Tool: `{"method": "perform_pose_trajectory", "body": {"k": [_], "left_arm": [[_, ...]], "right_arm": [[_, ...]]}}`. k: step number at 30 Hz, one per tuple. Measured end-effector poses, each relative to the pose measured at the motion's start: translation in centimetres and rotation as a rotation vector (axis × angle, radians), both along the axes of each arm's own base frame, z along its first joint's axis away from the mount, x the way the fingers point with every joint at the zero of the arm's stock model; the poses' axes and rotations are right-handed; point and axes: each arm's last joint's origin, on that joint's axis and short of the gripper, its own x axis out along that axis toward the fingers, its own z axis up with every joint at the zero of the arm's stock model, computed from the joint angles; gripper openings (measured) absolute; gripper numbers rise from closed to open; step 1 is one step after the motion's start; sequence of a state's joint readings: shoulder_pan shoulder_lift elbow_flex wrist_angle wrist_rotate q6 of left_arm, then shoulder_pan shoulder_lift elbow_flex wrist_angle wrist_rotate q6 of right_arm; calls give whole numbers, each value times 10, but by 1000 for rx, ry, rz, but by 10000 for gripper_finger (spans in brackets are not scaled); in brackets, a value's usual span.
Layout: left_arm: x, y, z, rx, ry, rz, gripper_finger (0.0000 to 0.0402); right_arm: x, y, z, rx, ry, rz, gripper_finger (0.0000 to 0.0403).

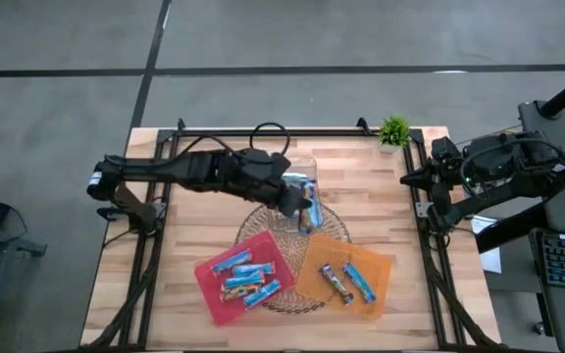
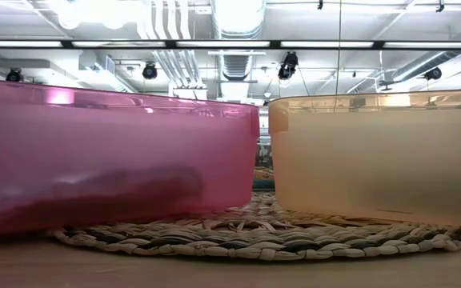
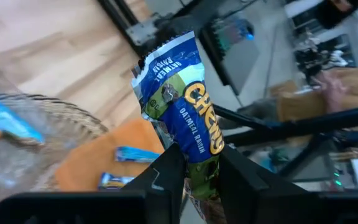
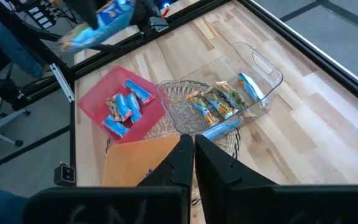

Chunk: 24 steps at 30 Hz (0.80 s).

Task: Pick and place Granola Bars by type
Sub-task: Put the blue granola bar into the orange bin

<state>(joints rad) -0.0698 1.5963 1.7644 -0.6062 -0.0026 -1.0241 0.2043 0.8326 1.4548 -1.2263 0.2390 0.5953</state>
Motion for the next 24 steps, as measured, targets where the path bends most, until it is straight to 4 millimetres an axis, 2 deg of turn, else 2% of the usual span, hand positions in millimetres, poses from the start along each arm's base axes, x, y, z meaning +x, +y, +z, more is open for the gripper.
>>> {"method": "perform_pose_trajectory", "body": {"k": [4, 15, 24], "left_arm": [[10, -8, -4, -19, -16, -50, 66], [59, -27, -28, -76, 19, -183, 66], [94, -40, -61, -139, 97, -305, 66]], "right_arm": [[0, 0, 0, -1, 0, 0, 8], [0, 0, 0, -10, 2, 6, 8], [0, 0, 0, -15, 2, 9, 8]]}}
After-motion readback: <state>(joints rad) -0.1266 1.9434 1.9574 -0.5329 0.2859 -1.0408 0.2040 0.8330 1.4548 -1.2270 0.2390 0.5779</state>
